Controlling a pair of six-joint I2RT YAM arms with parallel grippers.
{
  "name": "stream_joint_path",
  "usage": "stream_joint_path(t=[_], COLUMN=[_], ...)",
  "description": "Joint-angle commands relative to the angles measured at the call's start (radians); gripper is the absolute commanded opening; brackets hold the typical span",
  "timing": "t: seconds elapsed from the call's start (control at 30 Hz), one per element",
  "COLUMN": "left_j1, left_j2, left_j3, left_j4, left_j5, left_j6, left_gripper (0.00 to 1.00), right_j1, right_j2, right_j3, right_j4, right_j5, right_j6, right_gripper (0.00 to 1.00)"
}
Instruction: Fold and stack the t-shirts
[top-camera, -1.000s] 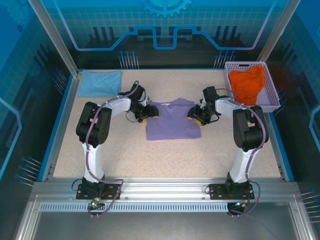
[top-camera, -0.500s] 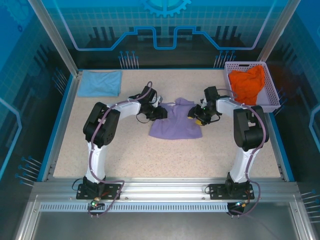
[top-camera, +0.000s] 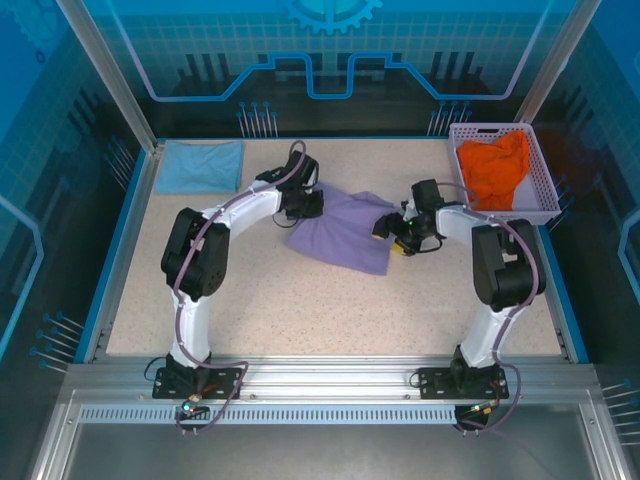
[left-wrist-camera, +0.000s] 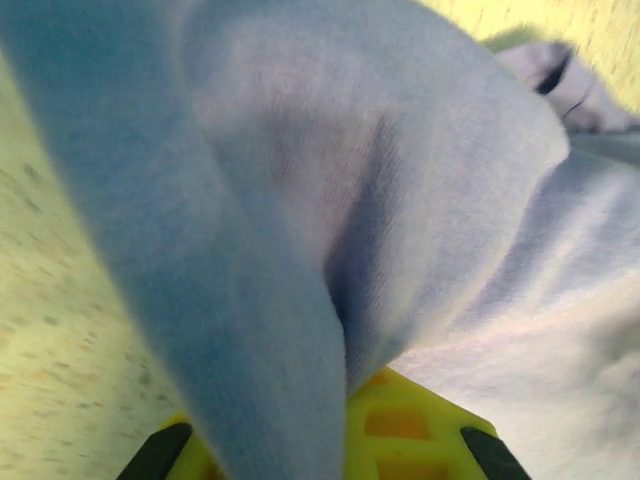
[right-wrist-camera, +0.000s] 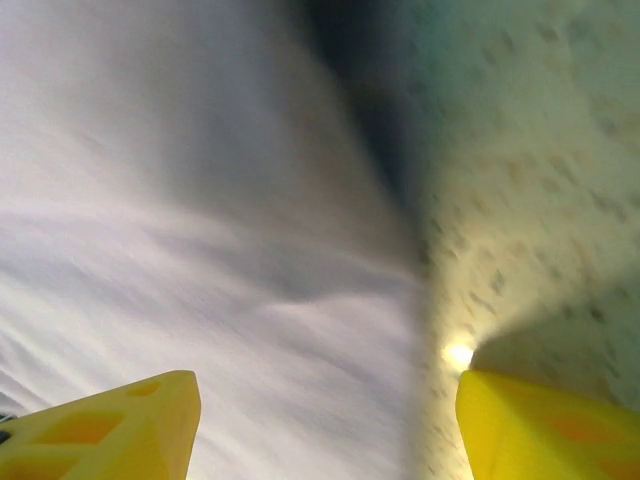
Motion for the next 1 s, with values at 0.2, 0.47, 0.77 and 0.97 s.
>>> stream_joint_path(t=[0.2, 0.47, 0.77, 0.97], left_j1=[0.117, 0.186, 0.284, 0.319], left_j2=[0.143, 0.258, 0.333, 0.326], left_j3=[0.368, 0.682, 0.883, 0.909], left_j4=[-0.290, -0.434, -0.485, -0.494], left_j5=[-0.157, -0.207, -0.195, -0.213], left_j6=[0.216, 0.445, 0.536, 0.599], left_gripper=[0.00, 0.00, 0.00, 0.00], right_j1=[-0.004, -0.004, -0.001, 0.008], right_j2=[-0.191, -0.201, -0.243, -0.206], right_j3=[-0.234, -0.254, -0.288, -0.246], right_j4=[0.151, 0.179, 0.191, 0.154], right_j5=[0.021, 0.032, 0.080, 0.087], right_j6=[0.070, 0.074, 0.090, 0.084], right_gripper=[0.70, 0.70, 0.70, 0.70])
